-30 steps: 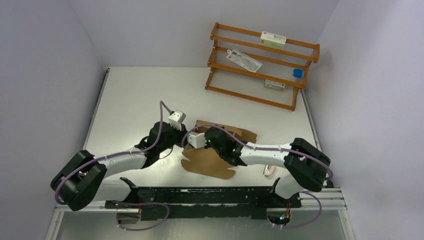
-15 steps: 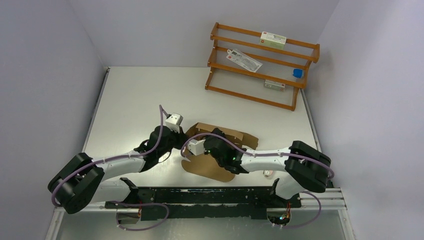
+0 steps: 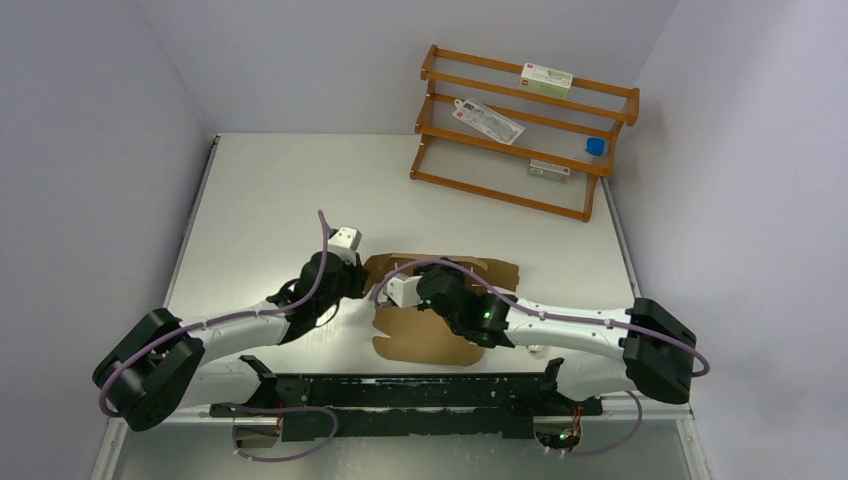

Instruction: Fold the paper box

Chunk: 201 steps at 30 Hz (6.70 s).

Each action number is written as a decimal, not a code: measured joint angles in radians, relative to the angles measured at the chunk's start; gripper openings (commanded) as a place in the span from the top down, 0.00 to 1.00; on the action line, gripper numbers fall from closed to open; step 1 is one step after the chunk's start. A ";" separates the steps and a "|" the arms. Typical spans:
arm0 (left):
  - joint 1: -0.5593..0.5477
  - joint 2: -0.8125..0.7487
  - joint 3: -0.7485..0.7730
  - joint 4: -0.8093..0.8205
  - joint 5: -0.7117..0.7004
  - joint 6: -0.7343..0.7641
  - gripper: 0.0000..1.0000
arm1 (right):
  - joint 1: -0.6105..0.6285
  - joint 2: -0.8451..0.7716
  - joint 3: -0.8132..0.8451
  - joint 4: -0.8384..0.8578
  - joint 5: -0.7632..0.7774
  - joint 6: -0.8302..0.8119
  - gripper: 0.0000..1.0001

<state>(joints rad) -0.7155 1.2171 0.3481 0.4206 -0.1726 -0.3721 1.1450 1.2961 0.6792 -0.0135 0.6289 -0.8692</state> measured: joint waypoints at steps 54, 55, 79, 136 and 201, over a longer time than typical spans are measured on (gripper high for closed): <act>0.000 -0.037 0.053 -0.104 -0.014 0.103 0.91 | -0.483 0.201 0.392 -0.425 -0.636 -0.121 0.53; 0.000 -0.037 0.053 -0.104 -0.014 0.104 0.91 | -0.483 0.204 0.392 -0.425 -0.636 -0.124 0.55; 0.000 0.077 0.122 -0.063 -0.020 0.124 0.91 | -0.330 0.082 0.193 -0.317 -0.395 -0.076 1.00; -0.139 0.001 -0.093 0.212 -0.014 -0.027 0.29 | 0.060 0.076 -0.161 0.207 0.195 -0.172 1.00; 0.179 0.153 0.024 0.131 0.595 0.123 0.41 | 0.023 0.031 -0.165 0.180 0.161 -0.236 1.00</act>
<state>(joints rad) -0.5362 1.3705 0.3717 0.5514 0.4221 -0.2489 1.1679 1.3266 0.5140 0.1661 0.7902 -1.1053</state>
